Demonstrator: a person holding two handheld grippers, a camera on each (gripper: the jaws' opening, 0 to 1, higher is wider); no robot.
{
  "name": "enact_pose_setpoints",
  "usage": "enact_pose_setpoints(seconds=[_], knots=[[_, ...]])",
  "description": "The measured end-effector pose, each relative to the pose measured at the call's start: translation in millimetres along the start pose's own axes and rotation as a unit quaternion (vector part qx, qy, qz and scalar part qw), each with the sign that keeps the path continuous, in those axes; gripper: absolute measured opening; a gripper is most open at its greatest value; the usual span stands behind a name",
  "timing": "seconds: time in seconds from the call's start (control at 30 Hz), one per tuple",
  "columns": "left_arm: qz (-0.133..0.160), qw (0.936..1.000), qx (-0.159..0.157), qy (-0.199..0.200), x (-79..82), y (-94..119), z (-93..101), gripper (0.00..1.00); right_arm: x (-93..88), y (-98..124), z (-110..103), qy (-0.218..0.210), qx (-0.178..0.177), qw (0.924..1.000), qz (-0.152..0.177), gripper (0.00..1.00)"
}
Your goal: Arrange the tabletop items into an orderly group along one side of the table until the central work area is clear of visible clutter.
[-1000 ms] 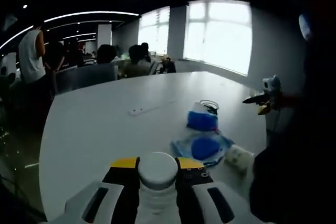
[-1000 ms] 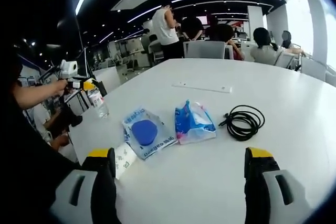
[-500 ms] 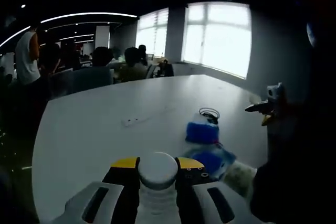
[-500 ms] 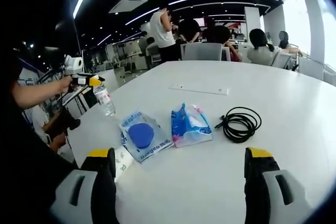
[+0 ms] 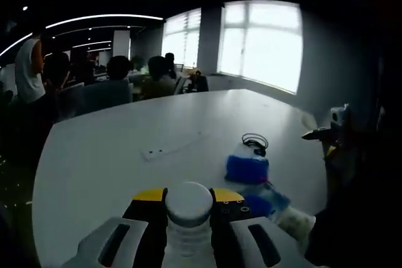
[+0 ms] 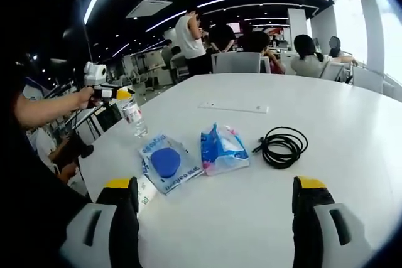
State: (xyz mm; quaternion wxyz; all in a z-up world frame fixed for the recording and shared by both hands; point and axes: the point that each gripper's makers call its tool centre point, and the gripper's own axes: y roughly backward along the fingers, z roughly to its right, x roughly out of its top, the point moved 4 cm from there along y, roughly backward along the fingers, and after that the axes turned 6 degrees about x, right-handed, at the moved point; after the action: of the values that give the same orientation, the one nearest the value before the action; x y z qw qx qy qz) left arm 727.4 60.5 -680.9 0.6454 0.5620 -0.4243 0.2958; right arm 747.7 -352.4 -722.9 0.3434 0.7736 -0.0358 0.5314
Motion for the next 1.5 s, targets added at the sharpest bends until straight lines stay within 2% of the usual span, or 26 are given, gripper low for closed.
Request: enact_pose_setpoints(seconds=[0.17,0.5,0.77,0.93,1.07,1.23,1.5], knots=[[-0.008,1.0,-0.001,-0.002,7.3,-14.6,5.1,0.22,-2.0,3.8,1.0,-0.004,-0.005,1.0,0.001,0.99],[-0.015,0.9996,0.021,-0.011,18.1,-46.1,-15.0,0.22,-6.7,8.8,4.2,-0.009,-0.014,0.9999,0.001,0.99],[-0.017,0.9989,0.044,-0.006,21.2,-69.7,-18.7,0.22,-6.5,8.8,3.7,-0.01,-0.017,0.9998,0.001,0.98],[-0.019,0.9979,0.058,-0.019,25.1,-84.8,-19.1,0.22,-8.9,9.2,3.5,-0.011,-0.017,0.9998,-0.002,0.98],[-0.016,0.998,0.061,-0.005,28.1,-90.4,-21.6,0.22,-9.7,9.3,3.3,-0.01,-0.017,0.9998,-0.004,0.98],[-0.022,0.9971,0.068,-0.024,30.5,-97.2,-17.4,0.22,-9.2,8.6,2.9,-0.009,-0.015,0.9998,-0.005,0.98],[-0.028,0.9963,0.081,-0.012,27.9,-104.2,-17.2,0.23,-6.2,5.5,0.8,-0.006,-0.012,0.9999,-0.006,0.98]])
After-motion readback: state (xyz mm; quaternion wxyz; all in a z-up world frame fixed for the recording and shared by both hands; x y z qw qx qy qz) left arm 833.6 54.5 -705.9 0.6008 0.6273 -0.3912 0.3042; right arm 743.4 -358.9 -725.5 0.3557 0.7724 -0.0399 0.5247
